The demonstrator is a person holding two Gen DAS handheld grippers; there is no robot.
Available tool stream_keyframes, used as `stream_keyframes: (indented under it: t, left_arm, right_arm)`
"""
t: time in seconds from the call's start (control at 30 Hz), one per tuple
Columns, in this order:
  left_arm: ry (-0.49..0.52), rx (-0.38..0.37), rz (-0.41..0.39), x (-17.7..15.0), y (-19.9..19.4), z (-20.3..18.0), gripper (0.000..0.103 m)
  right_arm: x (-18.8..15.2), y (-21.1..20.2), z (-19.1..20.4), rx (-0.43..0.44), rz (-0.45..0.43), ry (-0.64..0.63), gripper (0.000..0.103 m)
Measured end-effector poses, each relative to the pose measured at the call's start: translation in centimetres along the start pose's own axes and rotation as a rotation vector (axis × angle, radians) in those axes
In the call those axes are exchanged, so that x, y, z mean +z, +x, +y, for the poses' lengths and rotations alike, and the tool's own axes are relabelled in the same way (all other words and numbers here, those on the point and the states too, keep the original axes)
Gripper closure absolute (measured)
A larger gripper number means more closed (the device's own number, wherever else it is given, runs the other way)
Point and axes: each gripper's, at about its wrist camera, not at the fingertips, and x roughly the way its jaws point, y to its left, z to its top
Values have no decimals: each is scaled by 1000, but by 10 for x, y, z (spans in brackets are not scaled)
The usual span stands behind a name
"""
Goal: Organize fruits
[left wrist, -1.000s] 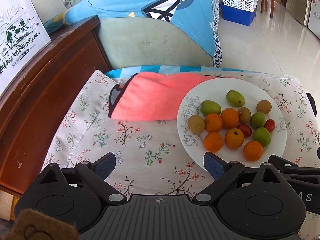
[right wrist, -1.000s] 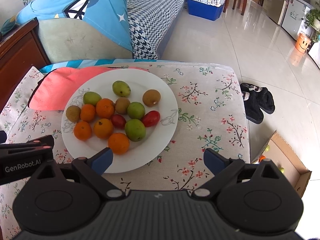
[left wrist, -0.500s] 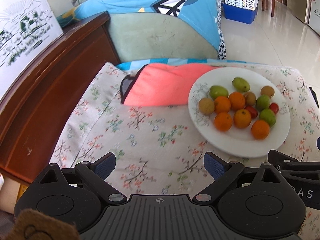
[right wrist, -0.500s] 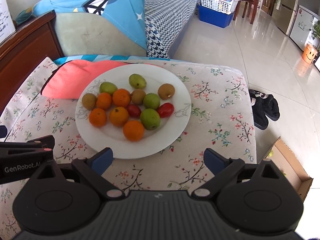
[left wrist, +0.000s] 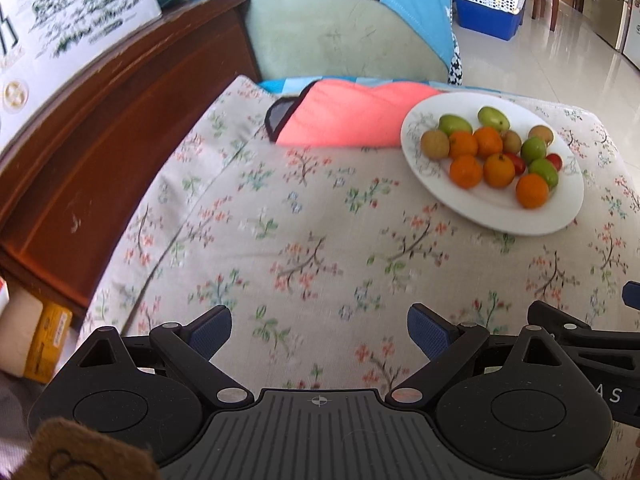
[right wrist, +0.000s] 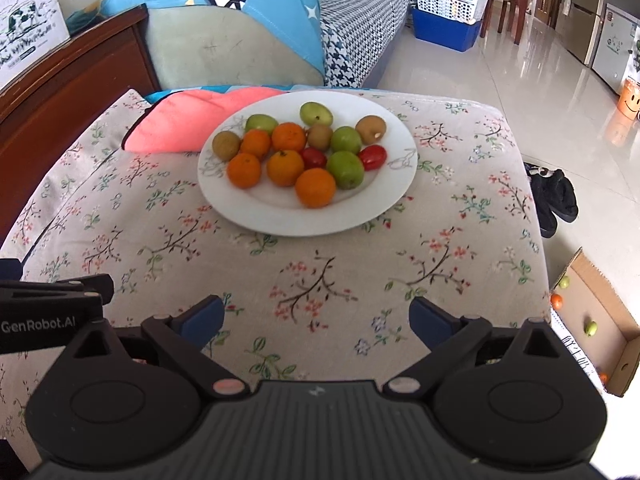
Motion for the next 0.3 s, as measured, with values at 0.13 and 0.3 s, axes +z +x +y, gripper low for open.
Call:
stream_keyframes:
  t: [0.13,0.3]
  left_arm:
    - [-5,2,4,-12,0,6,7]
    - [-21,2,10,-22,-1,13,7]
  right_arm:
    - [-14,-2,7,5,-22,-7,4]
    - [-33,-1,10,24,-45,19,4]
